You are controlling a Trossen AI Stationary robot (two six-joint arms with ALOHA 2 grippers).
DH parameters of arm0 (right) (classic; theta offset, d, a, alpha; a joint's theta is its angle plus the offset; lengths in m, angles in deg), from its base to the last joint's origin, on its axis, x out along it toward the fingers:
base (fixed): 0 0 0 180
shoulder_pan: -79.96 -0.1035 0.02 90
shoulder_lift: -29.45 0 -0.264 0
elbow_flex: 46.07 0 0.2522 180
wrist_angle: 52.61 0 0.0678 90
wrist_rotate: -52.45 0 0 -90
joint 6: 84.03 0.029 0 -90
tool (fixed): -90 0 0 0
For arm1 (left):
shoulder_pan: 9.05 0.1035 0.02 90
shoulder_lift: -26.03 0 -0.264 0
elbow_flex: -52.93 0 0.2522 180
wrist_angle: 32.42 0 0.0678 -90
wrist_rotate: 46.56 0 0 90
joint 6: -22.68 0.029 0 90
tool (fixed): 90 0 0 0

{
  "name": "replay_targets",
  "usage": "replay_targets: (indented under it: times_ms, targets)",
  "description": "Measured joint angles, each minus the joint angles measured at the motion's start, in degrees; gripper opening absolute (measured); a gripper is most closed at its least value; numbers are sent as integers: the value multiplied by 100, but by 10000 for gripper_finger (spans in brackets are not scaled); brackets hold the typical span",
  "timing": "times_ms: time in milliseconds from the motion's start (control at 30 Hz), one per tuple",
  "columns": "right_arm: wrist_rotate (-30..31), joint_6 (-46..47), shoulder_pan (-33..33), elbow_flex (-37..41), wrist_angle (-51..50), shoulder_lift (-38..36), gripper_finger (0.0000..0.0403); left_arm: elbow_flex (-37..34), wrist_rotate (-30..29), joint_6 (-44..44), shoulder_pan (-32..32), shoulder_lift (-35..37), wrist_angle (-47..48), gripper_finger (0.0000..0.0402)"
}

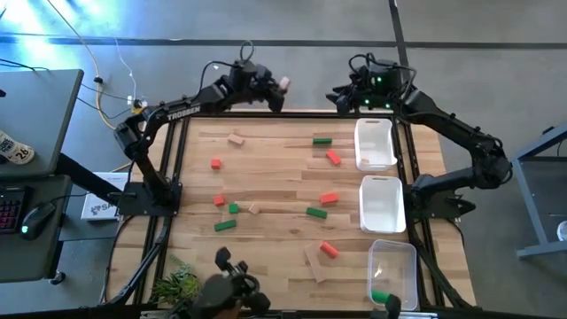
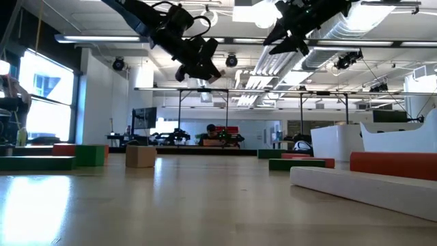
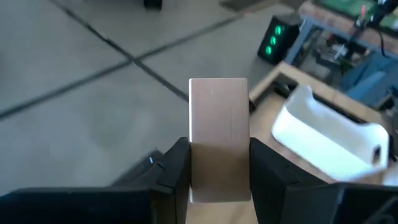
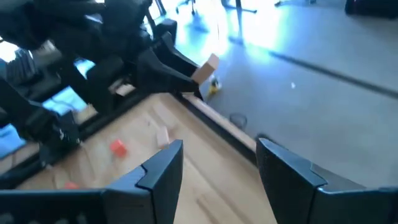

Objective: Sort & place blocks by color
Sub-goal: Put the brown block into the top white bin

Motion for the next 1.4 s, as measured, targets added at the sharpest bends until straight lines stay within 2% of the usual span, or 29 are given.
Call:
replay_targets:
  times_ms: [233, 400, 567, 833, 933, 1067, 1233, 1400]
  targets:
    - [217, -4, 147, 0, 763, 0, 190, 0, 299, 221, 508, 0, -678, 98]
    - [261, -292, 148, 0, 1161, 0, 190, 0, 524, -123, 840, 99, -806, 98]
    - [524, -764, 179, 0, 1403, 0, 190, 0, 554, -180, 1103, 282, -824, 98]
    - [511, -1247, 618, 0, 1456, -173, 190, 0, 598, -290, 1280, 673, -815, 98]
    - [510, -1416, 762, 0, 1412, -225, 190, 0, 361, -453, 1283, 787, -817, 98]
    - [444, -1234, 998, 0, 1396, -223, 190, 0, 220, -687, 1285, 814, -806, 98]
    - [200, -545, 1253, 0, 1396, -223, 190, 0, 264, -681, 1284, 813, -808, 98]
    - [169, -409, 1359, 0, 1399, -223, 190, 0, 257, -499, 1216, 813, -805, 98]
